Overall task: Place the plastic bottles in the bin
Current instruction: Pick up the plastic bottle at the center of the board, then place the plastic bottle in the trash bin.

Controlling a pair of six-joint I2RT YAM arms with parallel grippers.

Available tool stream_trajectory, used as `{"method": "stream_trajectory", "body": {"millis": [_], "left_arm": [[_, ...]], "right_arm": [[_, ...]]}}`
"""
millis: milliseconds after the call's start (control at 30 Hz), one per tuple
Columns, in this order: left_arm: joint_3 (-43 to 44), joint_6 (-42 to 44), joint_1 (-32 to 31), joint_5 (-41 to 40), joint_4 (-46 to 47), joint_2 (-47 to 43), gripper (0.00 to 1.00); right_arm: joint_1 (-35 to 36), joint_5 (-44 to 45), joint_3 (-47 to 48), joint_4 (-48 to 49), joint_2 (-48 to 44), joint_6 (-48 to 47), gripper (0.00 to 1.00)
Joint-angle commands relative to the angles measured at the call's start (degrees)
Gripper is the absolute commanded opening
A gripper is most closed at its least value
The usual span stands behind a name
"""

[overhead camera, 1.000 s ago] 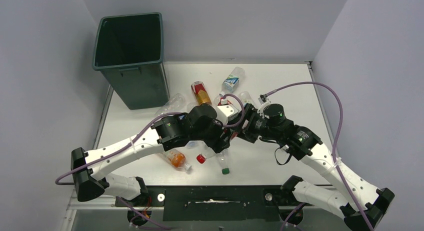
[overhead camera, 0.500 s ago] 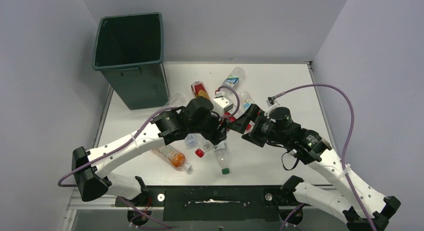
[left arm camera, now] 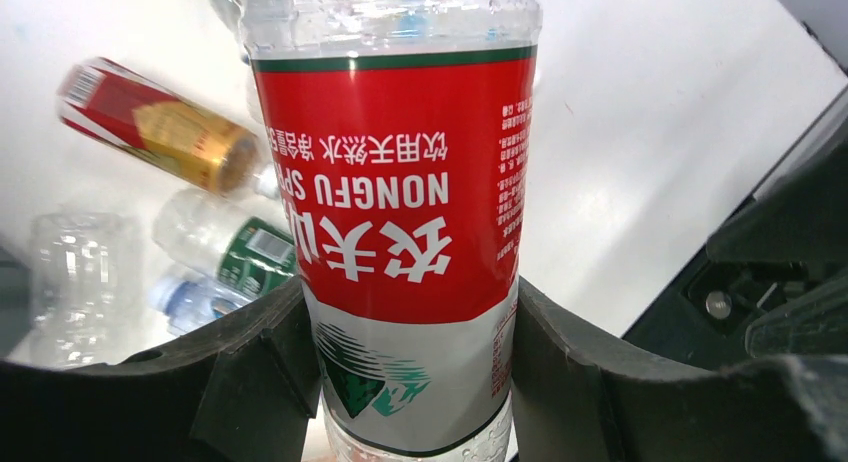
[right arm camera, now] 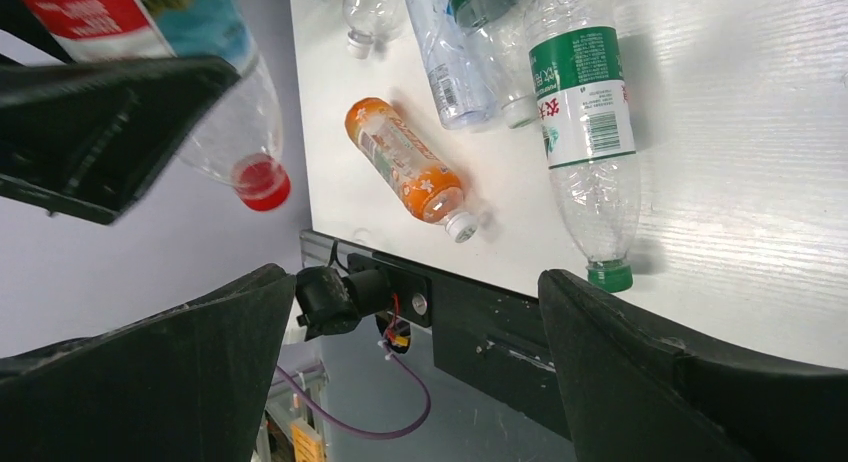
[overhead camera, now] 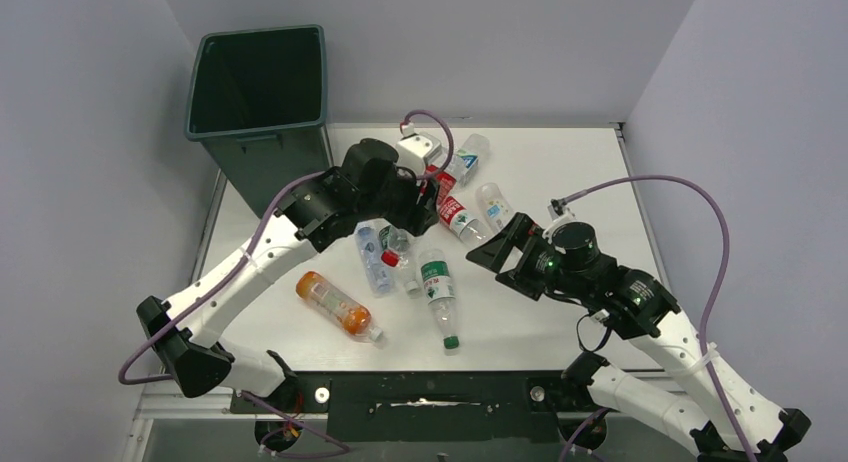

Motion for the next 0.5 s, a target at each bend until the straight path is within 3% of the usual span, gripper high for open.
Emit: {"method": "stream_trajectory", "body": {"millis": [0,267,467], "left_arm": [[9.34,3.55,3.78,0.49,-2.15,1.25,0.31],[25.44,5.28,15.34,2.97,-5.58,5.61,0.33],[38.0,0.51,29.05,7.65,-2.38,10.29,0.37]], "right_arm": [[0.47,0.5,-0.41,1.95,-1.57,0.78,1.0],[0.56,-1.31,-3.31,4.21,-1.65,1.47,1.0],[0.82,-2.62,-4.79,6.53,-0.34,1.81,1.0]]}}
